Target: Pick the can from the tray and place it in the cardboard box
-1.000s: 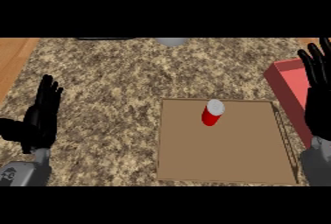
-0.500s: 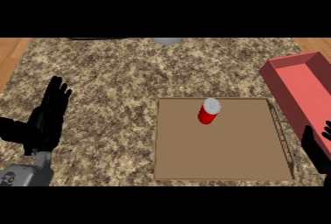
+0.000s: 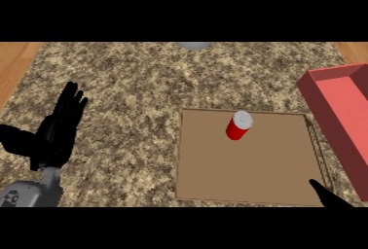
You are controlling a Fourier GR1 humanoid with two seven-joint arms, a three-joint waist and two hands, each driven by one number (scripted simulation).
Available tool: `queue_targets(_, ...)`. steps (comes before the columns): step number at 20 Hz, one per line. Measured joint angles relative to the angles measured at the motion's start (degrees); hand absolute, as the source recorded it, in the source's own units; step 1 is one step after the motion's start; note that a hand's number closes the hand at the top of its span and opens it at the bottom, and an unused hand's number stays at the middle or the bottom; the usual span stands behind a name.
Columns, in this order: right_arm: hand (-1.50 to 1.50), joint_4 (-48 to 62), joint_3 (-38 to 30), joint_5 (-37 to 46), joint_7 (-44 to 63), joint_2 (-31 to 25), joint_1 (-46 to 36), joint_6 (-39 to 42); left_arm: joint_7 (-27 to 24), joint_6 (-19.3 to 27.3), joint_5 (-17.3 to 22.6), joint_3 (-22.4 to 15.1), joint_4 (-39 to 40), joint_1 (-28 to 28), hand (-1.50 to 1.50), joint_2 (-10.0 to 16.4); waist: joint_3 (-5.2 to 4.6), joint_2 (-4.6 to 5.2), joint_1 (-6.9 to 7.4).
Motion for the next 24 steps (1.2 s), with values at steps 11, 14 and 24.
queue_targets(11, -1.50, -20.00, 6.71, 3.85, 40.03, -10.06, -10.27, 20.34, 2.03, 0.73, -1.19, -1.24, -2.10, -0.02, 0.00, -1.10, 0.12, -0.06, 1.25)
queue_targets(14, -1.50, -20.57, 8.16, 5.43, 46.14, -8.54, -18.30, 23.61, 2.22, 0.00, -1.39, -0.37, -2.02, -0.19, 0.00, -1.03, 0.21, -0.11, 1.09)
queue_targets(24, -1.50, -13.07, 11.98, 11.72, 52.84, 0.13, -32.14, 29.31, 3.75, -0.58, -2.34, 1.38, -2.38, -0.37, 0.00, -1.94, 0.33, -0.25, 0.63)
